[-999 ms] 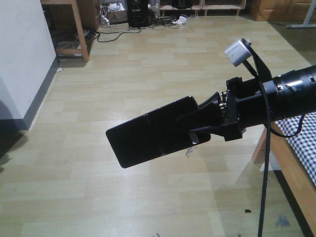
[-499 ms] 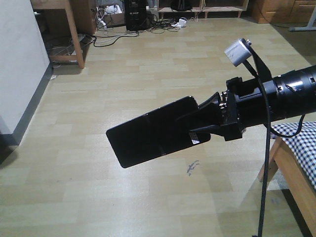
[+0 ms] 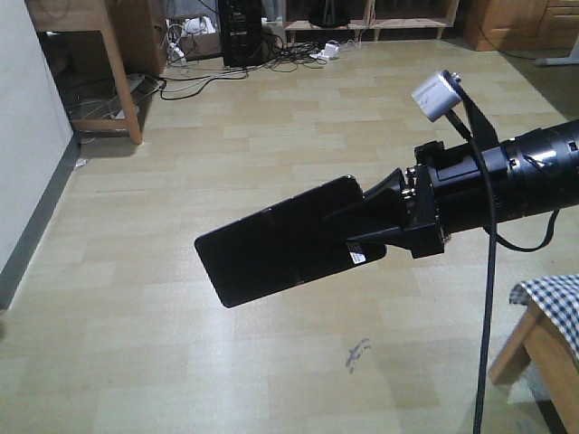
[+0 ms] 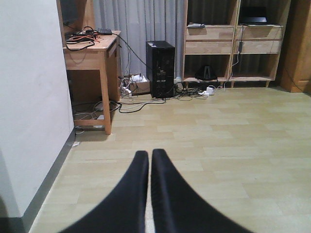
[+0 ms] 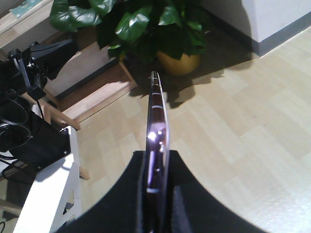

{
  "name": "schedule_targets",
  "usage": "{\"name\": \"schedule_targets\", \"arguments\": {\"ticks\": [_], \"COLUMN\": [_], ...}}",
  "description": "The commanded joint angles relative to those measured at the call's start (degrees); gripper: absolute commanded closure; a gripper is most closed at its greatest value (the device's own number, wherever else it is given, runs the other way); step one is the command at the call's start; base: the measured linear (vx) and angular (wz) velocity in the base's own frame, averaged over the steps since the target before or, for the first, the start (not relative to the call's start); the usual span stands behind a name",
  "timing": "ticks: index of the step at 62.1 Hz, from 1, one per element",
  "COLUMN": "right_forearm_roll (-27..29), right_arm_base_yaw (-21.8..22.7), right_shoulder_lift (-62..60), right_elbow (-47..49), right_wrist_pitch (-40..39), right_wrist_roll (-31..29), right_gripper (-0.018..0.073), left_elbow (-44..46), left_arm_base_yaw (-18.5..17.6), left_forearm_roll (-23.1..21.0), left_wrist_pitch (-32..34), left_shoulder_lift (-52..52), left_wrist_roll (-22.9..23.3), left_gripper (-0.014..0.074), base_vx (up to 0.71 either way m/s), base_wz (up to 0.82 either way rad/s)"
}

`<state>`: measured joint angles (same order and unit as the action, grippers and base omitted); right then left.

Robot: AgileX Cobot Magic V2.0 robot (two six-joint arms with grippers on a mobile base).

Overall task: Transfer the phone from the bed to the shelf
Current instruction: 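Keep holding the phone while driving toward the wooden shelf unit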

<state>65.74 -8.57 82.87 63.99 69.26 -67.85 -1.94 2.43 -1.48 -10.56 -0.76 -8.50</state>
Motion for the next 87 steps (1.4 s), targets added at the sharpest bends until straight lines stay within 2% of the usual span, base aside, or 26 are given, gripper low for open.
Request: {"name": "schedule_targets", "arguments": {"ticks": [1, 48, 87], "right_forearm_roll": [5.0, 5.0, 5.0], "right_arm_base_yaw": [0.1, 0.1, 0.1], "right_shoulder_lift": [-2.0, -2.0, -2.0], "right_elbow": [1.5, 1.5, 1.5], "right_wrist_pitch": [4.5, 3.8, 3.9], "right_wrist_roll": [-0.1, -0.1, -0.1], "right_gripper": [0.0561, 0.0561, 0.0561], "left_elbow": [1.2, 1.2, 1.2], "left_arm_base_yaw": [-0.2, -0.2, -0.2], "left_forearm_roll": [-0.5, -0.5, -0.5], "left_wrist_pitch": [4.1, 4.1, 4.1], "left_shoulder_lift": [-0.8, -0.8, -0.8], "left_wrist_roll": [0.3, 0.3, 0.3], "left_gripper": [0.0595, 0.0595, 0.0595], "base_vx": [0.4, 0.44, 0.44], "base_wz": [0.01, 0.02, -0.13]}}
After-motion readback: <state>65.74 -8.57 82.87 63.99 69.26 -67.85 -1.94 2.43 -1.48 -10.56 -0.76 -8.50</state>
